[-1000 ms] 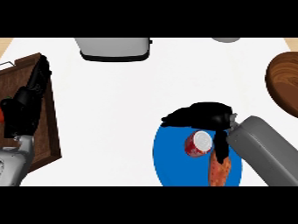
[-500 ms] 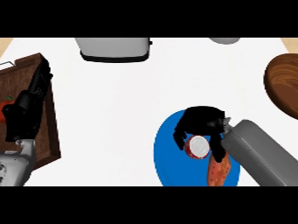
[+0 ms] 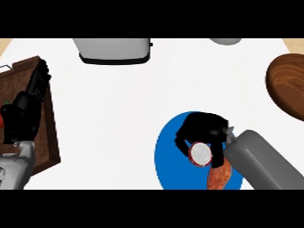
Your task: Pick the can from the plate and place it in the bowl
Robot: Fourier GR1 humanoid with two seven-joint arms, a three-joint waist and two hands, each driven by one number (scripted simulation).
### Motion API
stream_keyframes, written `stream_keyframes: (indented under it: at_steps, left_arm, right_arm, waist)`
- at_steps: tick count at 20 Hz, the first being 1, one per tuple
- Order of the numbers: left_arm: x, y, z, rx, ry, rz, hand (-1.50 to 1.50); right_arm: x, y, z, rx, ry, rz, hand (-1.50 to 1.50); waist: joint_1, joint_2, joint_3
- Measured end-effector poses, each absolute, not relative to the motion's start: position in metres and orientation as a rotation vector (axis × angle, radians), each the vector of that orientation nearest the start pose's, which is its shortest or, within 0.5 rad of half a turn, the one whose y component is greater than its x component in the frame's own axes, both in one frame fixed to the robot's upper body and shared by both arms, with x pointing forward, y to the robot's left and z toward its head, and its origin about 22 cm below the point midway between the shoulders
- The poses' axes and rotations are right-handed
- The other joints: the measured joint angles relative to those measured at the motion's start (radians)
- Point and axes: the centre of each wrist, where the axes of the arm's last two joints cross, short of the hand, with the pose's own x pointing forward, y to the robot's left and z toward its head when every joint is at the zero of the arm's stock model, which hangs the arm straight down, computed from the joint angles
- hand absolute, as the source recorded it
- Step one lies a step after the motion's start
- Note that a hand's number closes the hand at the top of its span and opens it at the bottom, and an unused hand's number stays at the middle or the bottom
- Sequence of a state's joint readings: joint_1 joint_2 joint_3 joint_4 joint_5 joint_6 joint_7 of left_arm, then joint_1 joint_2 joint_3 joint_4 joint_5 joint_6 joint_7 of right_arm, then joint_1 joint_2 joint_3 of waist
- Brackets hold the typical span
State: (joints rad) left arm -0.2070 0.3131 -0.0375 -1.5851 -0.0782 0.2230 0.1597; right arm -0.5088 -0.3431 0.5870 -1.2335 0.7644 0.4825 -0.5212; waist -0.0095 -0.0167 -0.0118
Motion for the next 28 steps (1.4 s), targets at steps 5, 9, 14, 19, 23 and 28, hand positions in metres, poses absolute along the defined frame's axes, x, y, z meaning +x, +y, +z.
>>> stream_keyframes:
  at_steps: [5, 9, 14, 19, 23, 28]
  left_arm:
    - [0.28, 0.28, 0.069, 0.45, -1.615, -0.125, 0.0]
    - [0.276, 0.282, 0.068, 0.458, -1.607, -0.114, 0.0]
    - [0.274, 0.283, 0.069, 0.459, -1.605, -0.103, 0.0]
    - [0.275, 0.283, 0.072, 0.45, -1.613, -0.112, 0.0]
    - [0.279, 0.279, 0.069, 0.434, -1.624, -0.123, 0.0]
    - [0.283, 0.272, 0.075, 0.411, -1.636, -0.15, 0.0]
  right_arm:
    - [0.284, -0.175, 0.019, -0.052, -1.446, 1.78, 1.5]
    - [0.242, -0.18, 0.025, -0.152, -1.466, 1.665, 1.5]
    - [0.193, -0.189, 0.044, -0.149, -1.576, 1.377, 1.5]
    - [0.152, -0.206, 0.087, -0.244, -1.69, 1.09, 1.5]
    - [0.131, -0.228, 0.116, -0.394, -1.698, 0.945, 1.5]
    - [0.142, -0.256, 0.129, -0.545, -1.683, 0.79, 1.5]
  waist:
    - [-0.053, -0.025, -0.006]
    - [-0.067, -0.025, -0.007]
    - [-0.079, -0.012, 0.004]
    - [-0.063, -0.001, 0.009]
    - [-0.04, 0.007, 0.01]
    - [-0.011, 0.014, 0.011]
